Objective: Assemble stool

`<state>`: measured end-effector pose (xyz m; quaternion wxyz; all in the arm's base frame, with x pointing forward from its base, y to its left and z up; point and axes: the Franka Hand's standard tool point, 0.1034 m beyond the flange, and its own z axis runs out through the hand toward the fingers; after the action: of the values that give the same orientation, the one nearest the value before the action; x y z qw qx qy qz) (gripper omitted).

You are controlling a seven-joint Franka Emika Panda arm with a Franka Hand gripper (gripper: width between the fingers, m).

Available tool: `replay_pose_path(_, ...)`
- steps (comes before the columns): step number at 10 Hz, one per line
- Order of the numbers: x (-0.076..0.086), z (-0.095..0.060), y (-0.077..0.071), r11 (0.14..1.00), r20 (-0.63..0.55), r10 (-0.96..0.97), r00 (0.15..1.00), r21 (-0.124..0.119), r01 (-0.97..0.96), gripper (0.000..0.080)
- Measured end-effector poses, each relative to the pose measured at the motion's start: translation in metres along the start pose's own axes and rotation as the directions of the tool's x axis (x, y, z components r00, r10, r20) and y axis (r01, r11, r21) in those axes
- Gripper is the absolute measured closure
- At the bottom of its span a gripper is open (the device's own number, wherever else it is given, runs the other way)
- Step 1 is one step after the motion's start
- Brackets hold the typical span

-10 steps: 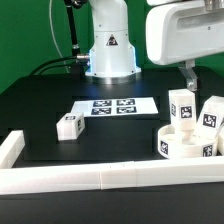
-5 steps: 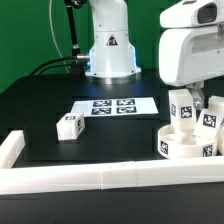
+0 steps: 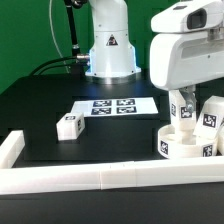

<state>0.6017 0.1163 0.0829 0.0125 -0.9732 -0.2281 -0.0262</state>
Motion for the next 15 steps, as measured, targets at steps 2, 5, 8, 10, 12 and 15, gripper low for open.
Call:
replay_pose_path(2, -0.0005, 0.0005, 0.0010, 1.000, 0.001, 0.004, 1.000, 0.000, -0.004, 0.0463)
replay_pose_path(5, -0.0006, 0.0006, 0.0012, 1.000, 0.001, 0.014, 1.000, 0.000, -0.014, 0.0465)
replay_pose_path(8, 0.0000, 0.0005, 0.0001, 0.988, -0.006, 0.155, 0.988, -0.001, -0.155, 0.0465)
replay_pose_path(10, -0.0070, 0.0020, -0.0077, 0.899, -0.033, 0.438, 0.898, 0.001, -0.438, 0.0465)
replay_pose_path(12, -0.0079, 0.0022, -0.0067, 0.782, -0.032, 0.623, 0.781, 0.006, -0.624, 0.0464)
replay_pose_path(15, -0.0075, 0.0033, -0.0077, 0.416, -0.030, 0.909, 0.415, 0.038, -0.909, 0.0464)
